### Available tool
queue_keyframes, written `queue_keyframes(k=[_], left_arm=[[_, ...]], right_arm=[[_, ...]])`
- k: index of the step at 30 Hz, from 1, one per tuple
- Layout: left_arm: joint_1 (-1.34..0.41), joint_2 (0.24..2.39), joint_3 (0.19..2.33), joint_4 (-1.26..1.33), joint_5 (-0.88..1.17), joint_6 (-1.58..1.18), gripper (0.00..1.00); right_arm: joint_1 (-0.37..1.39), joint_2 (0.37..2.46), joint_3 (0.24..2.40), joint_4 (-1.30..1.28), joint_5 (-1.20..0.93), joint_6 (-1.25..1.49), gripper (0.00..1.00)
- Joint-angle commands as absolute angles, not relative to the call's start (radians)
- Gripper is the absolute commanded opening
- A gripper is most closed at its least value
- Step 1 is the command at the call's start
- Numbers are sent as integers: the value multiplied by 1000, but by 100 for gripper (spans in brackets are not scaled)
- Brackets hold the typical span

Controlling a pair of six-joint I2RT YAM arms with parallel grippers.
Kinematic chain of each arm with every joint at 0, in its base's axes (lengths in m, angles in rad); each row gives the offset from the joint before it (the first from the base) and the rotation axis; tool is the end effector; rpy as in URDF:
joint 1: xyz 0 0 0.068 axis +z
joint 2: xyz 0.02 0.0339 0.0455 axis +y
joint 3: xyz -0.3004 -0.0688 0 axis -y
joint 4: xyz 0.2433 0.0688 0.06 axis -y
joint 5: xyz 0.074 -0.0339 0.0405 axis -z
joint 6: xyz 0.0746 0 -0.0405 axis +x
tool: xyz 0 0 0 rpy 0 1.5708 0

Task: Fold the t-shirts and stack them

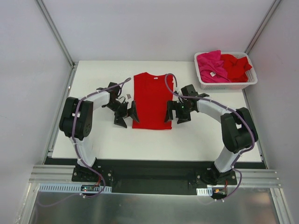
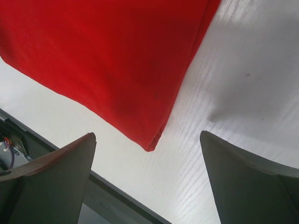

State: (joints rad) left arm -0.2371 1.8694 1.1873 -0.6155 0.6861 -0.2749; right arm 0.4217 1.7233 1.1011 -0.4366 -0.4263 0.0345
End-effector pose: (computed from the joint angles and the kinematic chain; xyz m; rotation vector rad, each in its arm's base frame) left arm 0.3491 -0.1330 0.1670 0.0863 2.8613 -1.0875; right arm 0.3230 0.1787 0.1936 -0.6573 2.5721 0.7157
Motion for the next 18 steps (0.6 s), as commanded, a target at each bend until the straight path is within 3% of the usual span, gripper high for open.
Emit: queue_keyframes(k=[1, 18], left_arm=[[-245, 1825, 1114, -440, 804, -331, 99], [-245, 1849, 1065, -291, 870, -393, 99]], right_arm=[[426, 1704, 1074, -313, -426, 75, 97], [437, 1637, 951, -308, -400, 132, 91]])
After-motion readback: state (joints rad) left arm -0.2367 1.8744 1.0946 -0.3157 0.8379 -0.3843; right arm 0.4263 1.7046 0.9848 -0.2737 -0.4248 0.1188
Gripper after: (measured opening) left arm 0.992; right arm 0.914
